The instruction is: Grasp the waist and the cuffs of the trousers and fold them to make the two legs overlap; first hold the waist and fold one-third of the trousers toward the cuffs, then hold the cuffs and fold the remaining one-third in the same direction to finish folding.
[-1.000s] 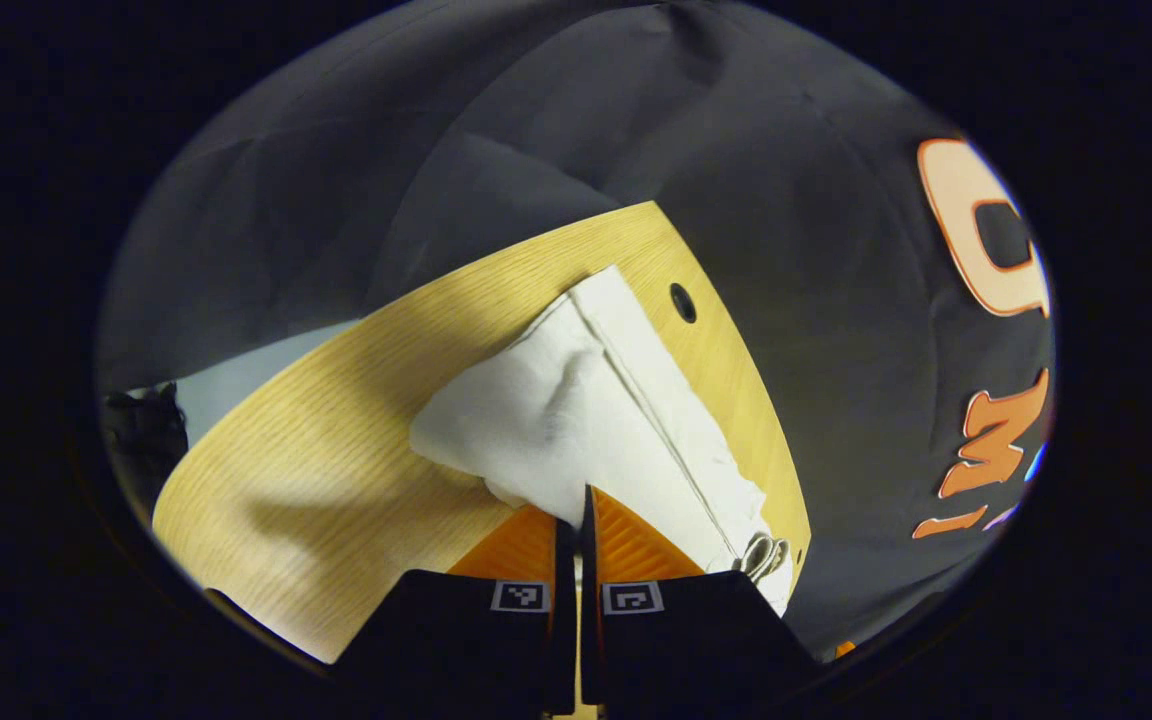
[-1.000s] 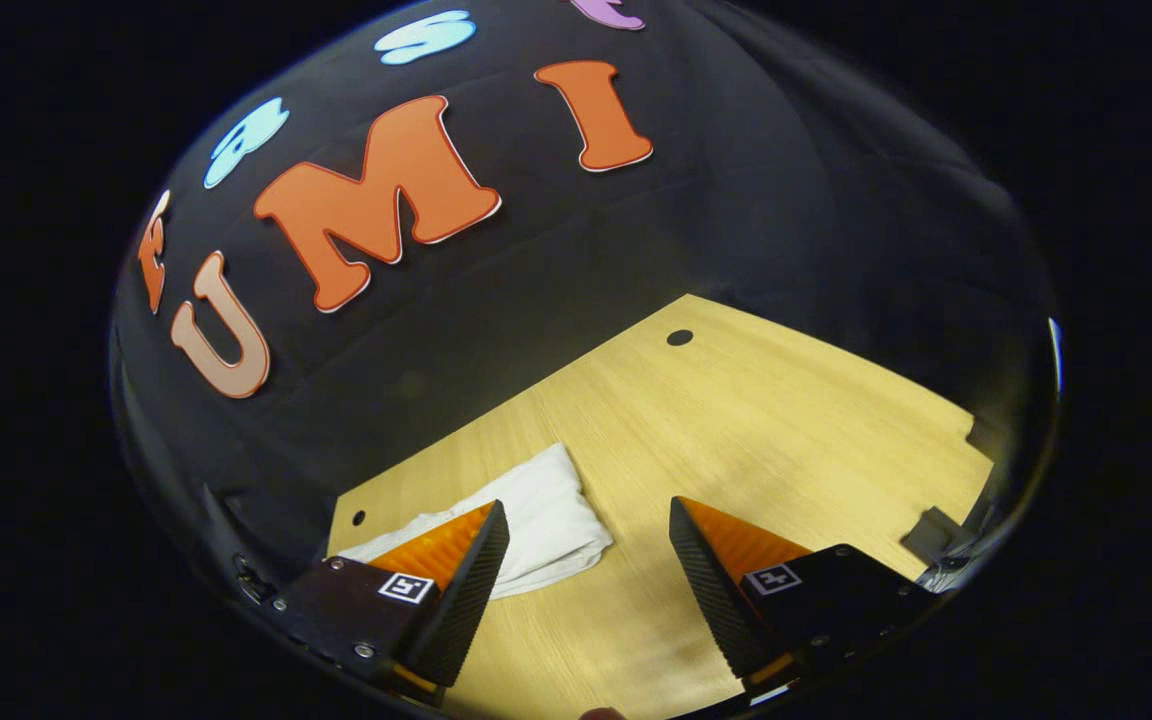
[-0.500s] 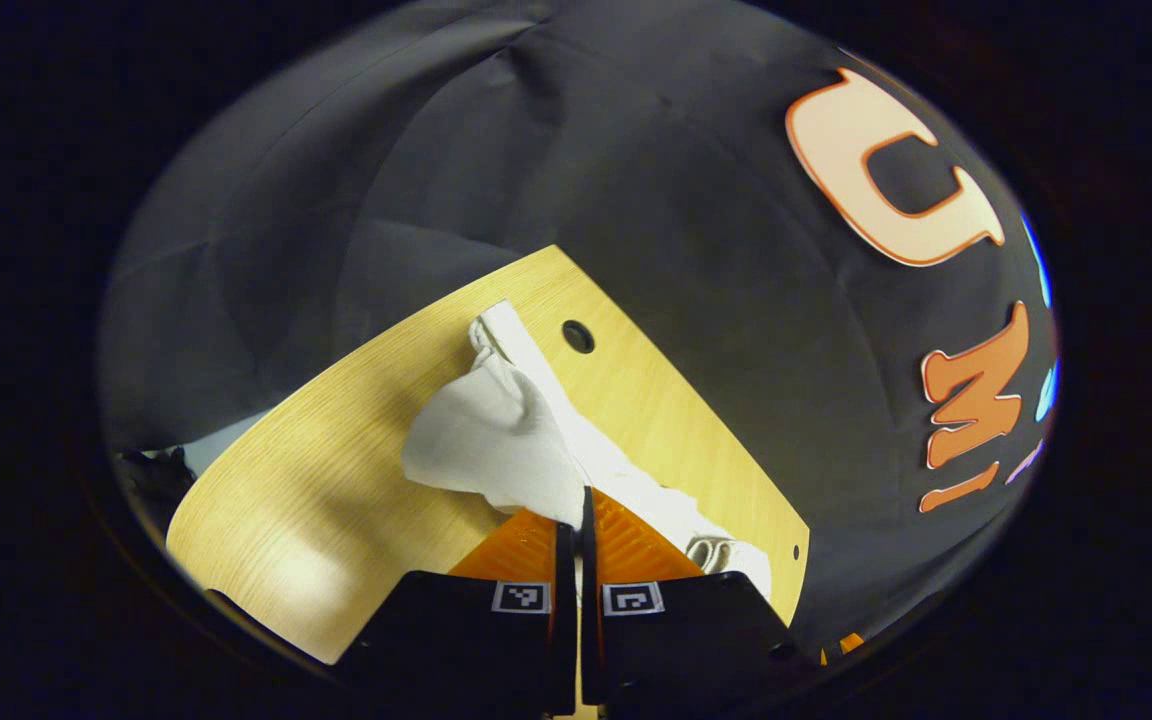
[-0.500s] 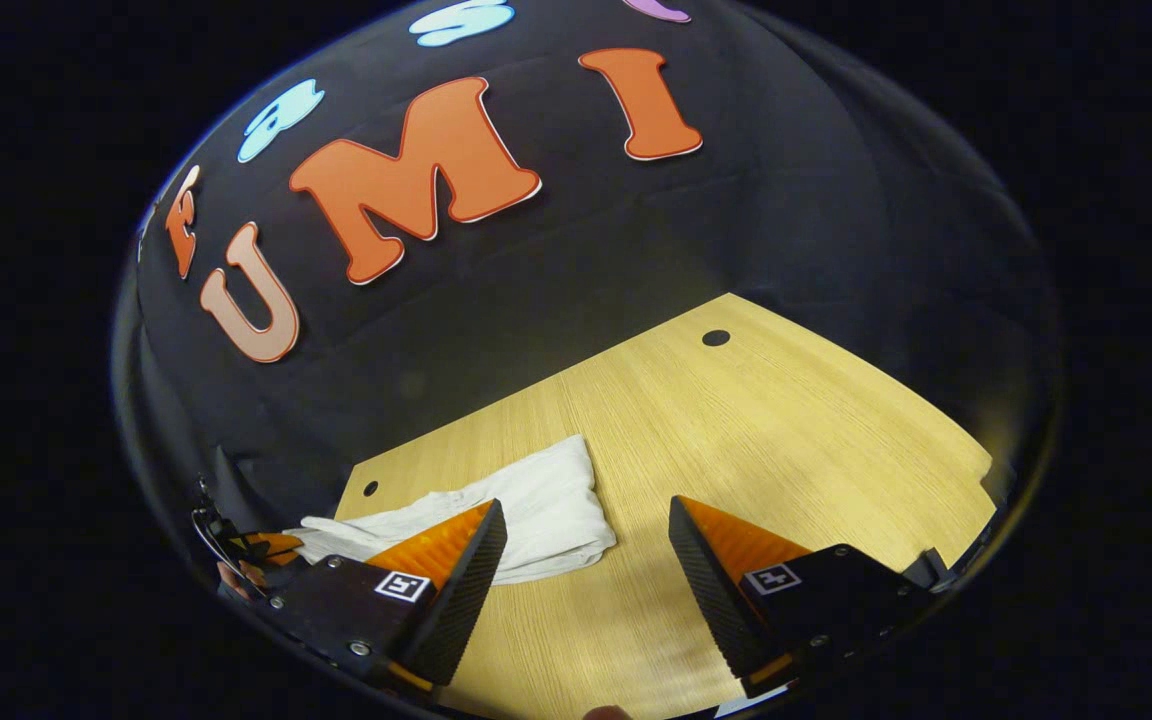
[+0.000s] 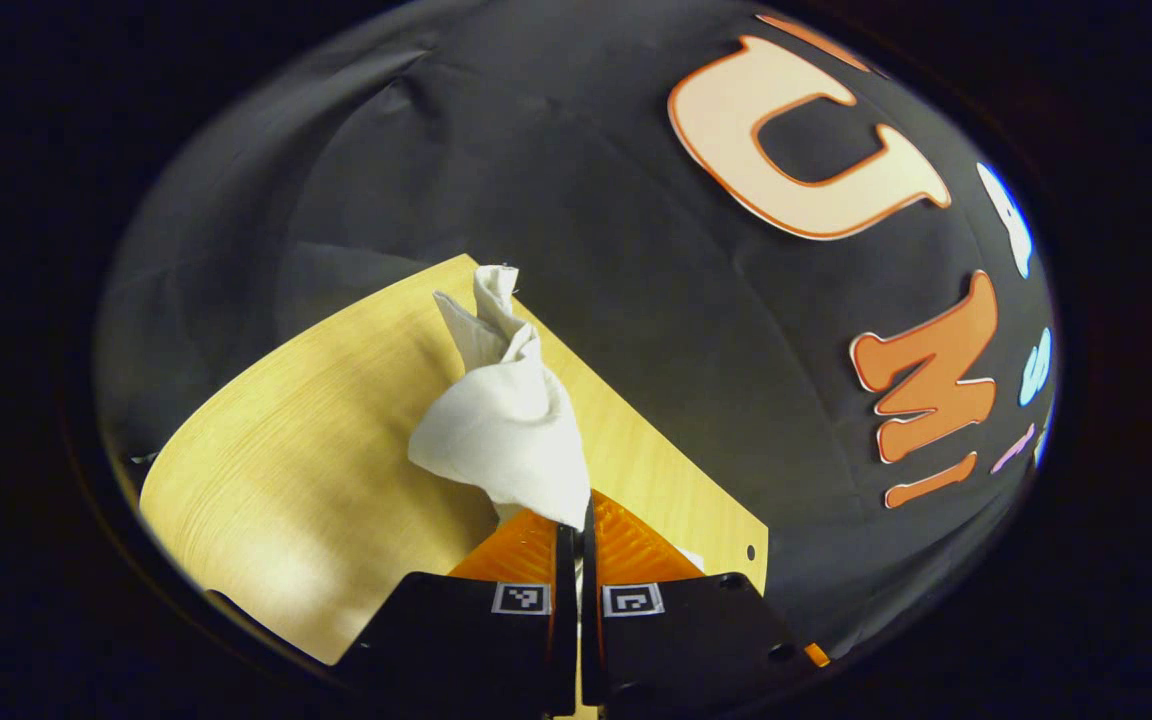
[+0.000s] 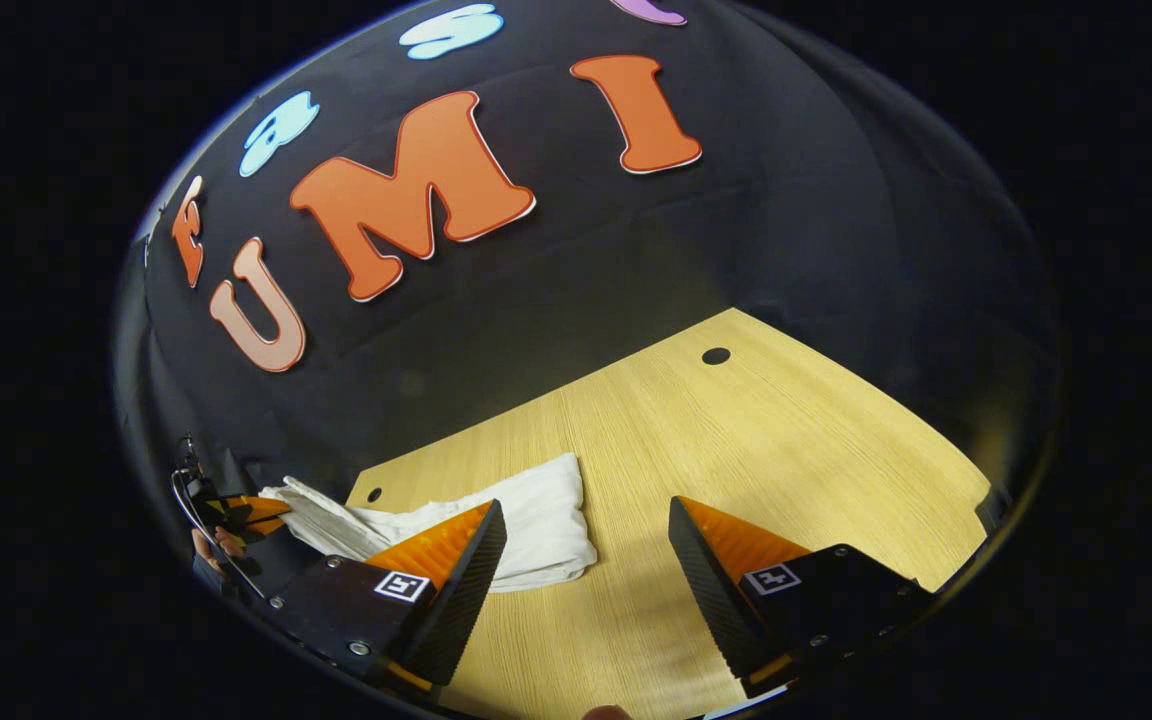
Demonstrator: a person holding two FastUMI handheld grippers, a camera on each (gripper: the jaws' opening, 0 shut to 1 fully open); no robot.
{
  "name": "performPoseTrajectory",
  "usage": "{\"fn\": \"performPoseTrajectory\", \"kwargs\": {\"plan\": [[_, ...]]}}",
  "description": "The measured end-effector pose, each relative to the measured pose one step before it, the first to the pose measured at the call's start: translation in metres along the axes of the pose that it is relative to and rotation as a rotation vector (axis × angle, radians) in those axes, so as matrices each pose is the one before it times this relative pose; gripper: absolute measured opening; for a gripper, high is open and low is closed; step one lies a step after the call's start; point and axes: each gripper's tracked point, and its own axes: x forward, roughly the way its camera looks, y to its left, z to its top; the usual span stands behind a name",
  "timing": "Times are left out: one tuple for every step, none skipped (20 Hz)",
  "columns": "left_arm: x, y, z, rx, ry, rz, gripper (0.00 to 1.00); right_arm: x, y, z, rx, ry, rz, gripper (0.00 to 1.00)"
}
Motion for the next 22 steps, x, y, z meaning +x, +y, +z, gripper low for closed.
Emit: {"fn": "performPoseTrajectory", "kwargs": {"plan": [[0.00282,-0.01320,-0.00224,0.00913,0.00102,-0.00821,0.05,-0.00023,-0.00084,0.00152,0.00041,-0.00008,0.00853,0.98],[0.00177,-0.01292,-0.00334,0.00697,0.00129,-0.00961,0.06,0.00104,-0.00127,-0.00136,-0.00255,0.00503,0.00310,0.98],[0.00109,-0.00941,-0.00342,0.01142,0.00414,-0.00584,0.05,0.00049,-0.00137,-0.00071,-0.00299,0.00584,0.00472,0.98],[0.00390,-0.00972,-0.00417,0.01084,0.00803,-0.00390,0.05,-0.00030,-0.00153,-0.00117,-0.00304,0.00656,0.00454,0.98],[0.00628,-0.01342,-0.00446,0.01178,0.00952,-0.00464,0.05,0.00045,-0.00221,-0.00144,-0.00177,0.00766,0.00383,0.98],[0.00647,-0.01136,-0.00345,0.00968,0.00605,-0.00445,0.06,0.00018,0.00149,0.00051,-0.00271,0.00471,0.00752,0.98],[0.00512,-0.01083,-0.00461,0.01212,0.01011,-0.00564,0.05,0.00094,-0.00199,-0.00091,-0.00332,0.00728,-0.00060,0.98],[0.00382,-0.01021,-0.00402,0.01034,0.00557,-0.00235,0.06,0.00040,-0.00107,-0.00150,-0.00349,0.00572,0.00588,0.98],[0.00712,-0.00803,-0.00297,0.01539,0.01217,-0.00143,0.06,0.00088,-0.00301,-0.00083,-0.00130,0.00739,-0.00162,0.98],[0.00674,-0.00922,-0.00237,0.01365,0.00414,0.00152,0.06,-0.00097,-0.00564,-0.00244,-0.00012,0.00611,0.00152,0.98],[0.00582,-0.00915,-0.00311,0.01020,0.01138,0.00040,0.05,-0.00035,-0.00249,-0.00067,0.00064,0.00466,0.00538,0.98],[0.00597,-0.00620,-0.00263,0.00640,0.00466,0.00138,0.06,0.00141,-0.00225,0.00005,0.00485,0.00650,-0.00109,0.98],[0.00504,-0.00433,-0.00338,0.00573,0.00905,0.00273,0.06,-0.00038,-0.00085,0.00186,0.01219,0.00019,0.01184,0.98],[0.00752,-0.00469,-0.00414,0.00178,0.00568,0.01086,0.06,-0.00122,0.00091,0.00217,0.01120,-0.00106,0.01061,0.98],[0.00821,-0.00757,-0.00517,-0.00458,0.01152,0.00546,0.05,0.00024,-0.00055,0.00087,0.00166,0.00143,0.00882,0.98],[0.00827,-0.00635,-0.00619,-0.00682,0.01536,0.00338,0.06,0.00000,-0.00181,0.00014,-0.00567,0.00499,0.00371,0.98],[0.00813,-0.00557,-0.00496,0.00039,0.01067,0.00443,0.05,0.00028,-0.00192,-0.00013,-0.00656,0.00664,0.00340,0.98],[0.00711,-0.00693,-0.00571,0.00804,0.00809,0.00689,0.06,0.00012,-0.00113,0.00035,-0.00523,0.00479,0.00448,0.99],[0.00465,-0.00599,-0.00400,0.00822,0.00909,-0.00036,0.05,0.00032,-0.00346,0.00085,-0.00149,0.00463,0.00175,0.99],[0.00624,-0.00841,-0.00658,0.01231,0.01068,-0.00349,0.06,0.00035,-0.00181,-0.00055,-0.00001,0.00288,0.00606,0.98],[0.00874,-0.01449,-0.00752,0.01711,0.01176,-0.00126,0.06,0.00112,-0.00398,-0.00029,0.00105,0.00513,-0.00222,0.98],[0.00567,-0.01187,-0.00609,0.02080,0.01207,-0.00366,0.05,0.00068,-0.00277,-0.00080,0.00216,0.00349,0.00336,0.98]]}}
